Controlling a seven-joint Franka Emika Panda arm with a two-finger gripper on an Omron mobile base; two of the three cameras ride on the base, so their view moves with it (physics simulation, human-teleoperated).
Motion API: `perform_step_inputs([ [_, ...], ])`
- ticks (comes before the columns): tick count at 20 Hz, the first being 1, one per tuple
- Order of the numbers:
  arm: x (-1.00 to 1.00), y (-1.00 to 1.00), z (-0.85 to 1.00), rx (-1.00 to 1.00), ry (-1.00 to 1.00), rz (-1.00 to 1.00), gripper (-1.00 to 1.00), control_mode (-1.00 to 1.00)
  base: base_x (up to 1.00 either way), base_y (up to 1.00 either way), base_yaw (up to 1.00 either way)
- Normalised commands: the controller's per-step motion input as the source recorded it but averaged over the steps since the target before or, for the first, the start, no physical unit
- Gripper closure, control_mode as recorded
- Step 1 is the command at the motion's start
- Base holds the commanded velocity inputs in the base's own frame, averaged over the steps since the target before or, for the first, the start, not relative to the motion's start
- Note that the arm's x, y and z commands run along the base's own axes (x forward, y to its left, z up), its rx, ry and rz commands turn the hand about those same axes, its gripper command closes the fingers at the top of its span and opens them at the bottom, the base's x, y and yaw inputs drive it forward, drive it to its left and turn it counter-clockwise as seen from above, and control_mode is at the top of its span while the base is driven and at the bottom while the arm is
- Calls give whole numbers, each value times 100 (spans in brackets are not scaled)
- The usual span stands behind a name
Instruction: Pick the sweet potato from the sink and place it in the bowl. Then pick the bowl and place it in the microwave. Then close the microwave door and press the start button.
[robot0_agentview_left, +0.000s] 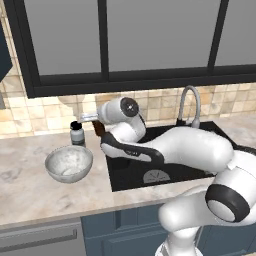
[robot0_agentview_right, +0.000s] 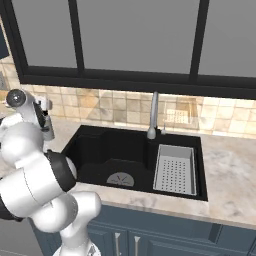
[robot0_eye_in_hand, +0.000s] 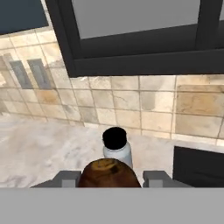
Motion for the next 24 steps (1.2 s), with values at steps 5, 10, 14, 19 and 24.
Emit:
perform_step_inputs([
  [5,4,60,32,-9,27,0,100,-100,0,0,0],
  [10,13,54,-22,-13,15,1,100,-100,0,0,0],
  [14,2,32,-54,-10,2,4,100,-100,0,0,0],
  [19,0,28,-61,-7,1,6,100,-100,0,0,0],
  [24,11,21,-52,-1,4,7,100,-100,0,0,0],
])
